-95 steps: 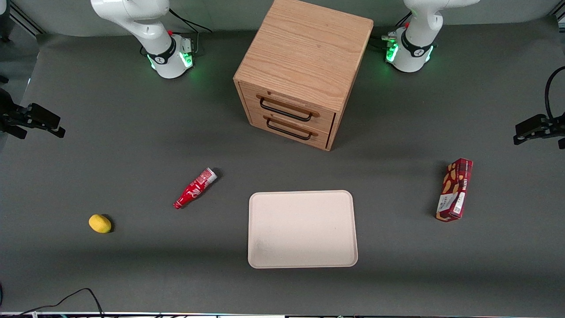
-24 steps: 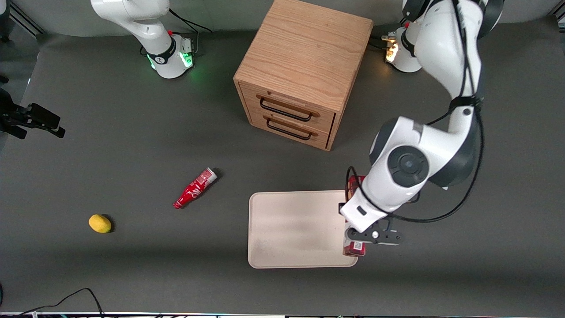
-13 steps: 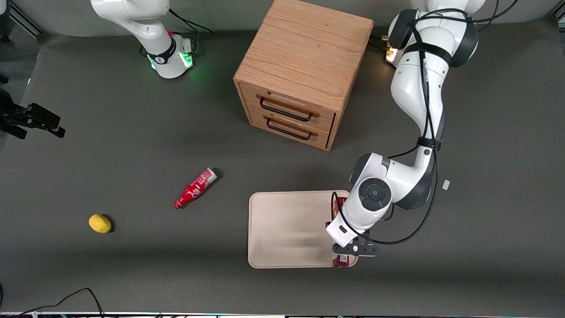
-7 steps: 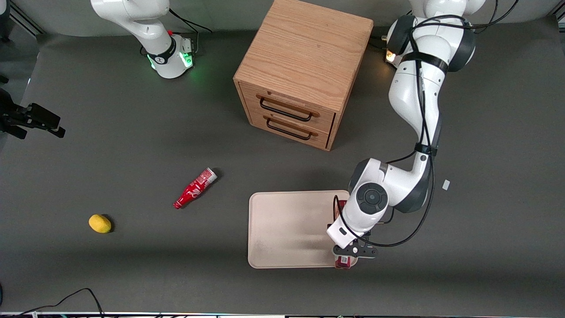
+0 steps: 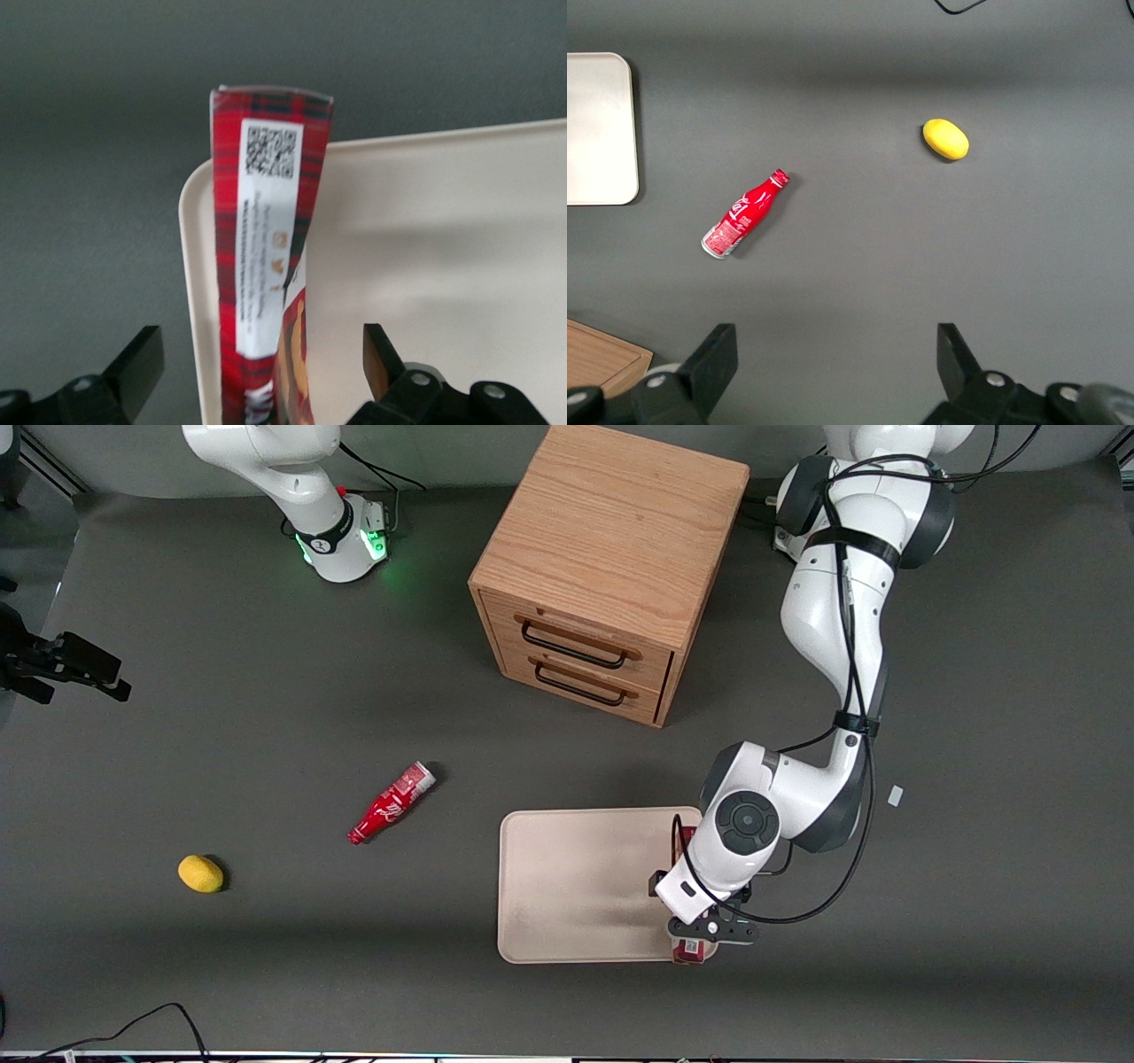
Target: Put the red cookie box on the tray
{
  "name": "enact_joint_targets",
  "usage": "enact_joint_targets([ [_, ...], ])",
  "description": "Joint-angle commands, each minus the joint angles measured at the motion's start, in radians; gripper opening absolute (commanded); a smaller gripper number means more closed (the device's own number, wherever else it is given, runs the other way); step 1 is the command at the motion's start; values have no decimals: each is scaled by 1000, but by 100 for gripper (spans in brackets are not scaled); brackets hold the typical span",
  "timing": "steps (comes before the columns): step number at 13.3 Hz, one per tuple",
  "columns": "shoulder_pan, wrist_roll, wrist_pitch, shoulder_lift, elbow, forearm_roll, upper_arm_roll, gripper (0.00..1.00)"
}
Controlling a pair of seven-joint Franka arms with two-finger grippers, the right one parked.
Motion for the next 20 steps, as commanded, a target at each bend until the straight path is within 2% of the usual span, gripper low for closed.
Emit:
enact_joint_targets([
  [1, 16, 12, -131, -79, 14, 14, 2, 100],
  [8, 131, 168, -472, -333, -46, 15, 2, 100],
  [12, 260, 339, -350, -607, -412, 3, -5, 100],
  [15, 321, 381, -239, -798, -691, 3, -2, 100],
  [18, 384, 421, -210, -913, -847, 7, 0, 100],
  [20, 413, 508, -221, -993, -910, 6, 1, 100],
])
